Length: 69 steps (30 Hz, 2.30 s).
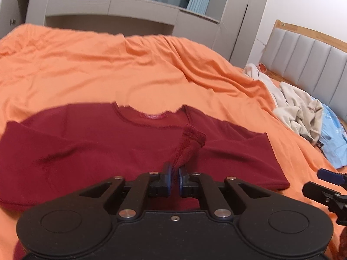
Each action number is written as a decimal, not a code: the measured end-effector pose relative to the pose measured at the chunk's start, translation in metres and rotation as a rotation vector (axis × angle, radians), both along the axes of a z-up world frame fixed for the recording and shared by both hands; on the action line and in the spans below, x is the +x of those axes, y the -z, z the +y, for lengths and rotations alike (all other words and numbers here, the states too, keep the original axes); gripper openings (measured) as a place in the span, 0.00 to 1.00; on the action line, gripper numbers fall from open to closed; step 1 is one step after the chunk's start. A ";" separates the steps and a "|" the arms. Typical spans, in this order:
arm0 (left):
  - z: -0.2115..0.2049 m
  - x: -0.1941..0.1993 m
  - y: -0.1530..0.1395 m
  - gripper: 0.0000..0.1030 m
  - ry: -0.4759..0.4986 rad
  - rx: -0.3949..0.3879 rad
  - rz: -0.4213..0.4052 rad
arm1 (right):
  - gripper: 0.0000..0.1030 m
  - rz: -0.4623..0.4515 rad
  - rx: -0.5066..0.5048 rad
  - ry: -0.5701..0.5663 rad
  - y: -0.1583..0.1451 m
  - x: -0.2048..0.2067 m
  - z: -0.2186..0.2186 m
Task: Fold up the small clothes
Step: 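Grasp the sleeve cuff with the left tool and fold it across the body, then open the left tool and release the folded sleeve, then grasp the sweater side with the left tool and fold it inward while the right tool pinches the sleeve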
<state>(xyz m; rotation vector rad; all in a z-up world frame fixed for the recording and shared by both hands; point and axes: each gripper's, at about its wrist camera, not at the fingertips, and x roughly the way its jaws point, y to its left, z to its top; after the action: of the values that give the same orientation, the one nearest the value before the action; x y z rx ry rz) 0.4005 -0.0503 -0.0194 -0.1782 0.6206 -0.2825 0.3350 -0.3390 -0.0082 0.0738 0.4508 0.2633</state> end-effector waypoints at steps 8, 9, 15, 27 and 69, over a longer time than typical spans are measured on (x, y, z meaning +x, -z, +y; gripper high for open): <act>0.005 0.002 0.004 0.65 0.017 -0.027 0.074 | 1.00 0.011 -0.023 -0.009 0.003 0.006 0.006; 0.007 0.002 0.003 0.69 0.011 -0.024 0.075 | 1.00 0.011 -0.027 -0.012 0.003 0.007 0.007; 0.029 -0.007 -0.011 0.95 -0.028 -0.031 0.043 | 1.00 0.008 -0.051 -0.050 0.009 0.011 0.020; 0.171 -0.041 -0.021 0.99 -0.272 0.006 0.042 | 0.97 0.048 -0.020 -0.208 0.017 0.024 0.050; 0.210 0.009 0.014 0.81 -0.198 -0.077 0.097 | 0.23 0.232 0.198 -0.322 0.040 0.099 0.093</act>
<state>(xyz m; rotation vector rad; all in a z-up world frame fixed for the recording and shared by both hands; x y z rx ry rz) 0.4093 0.1593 -0.0338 -0.3270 0.6836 -0.1066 0.4335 -0.2465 -0.0487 0.2282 0.6672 0.6204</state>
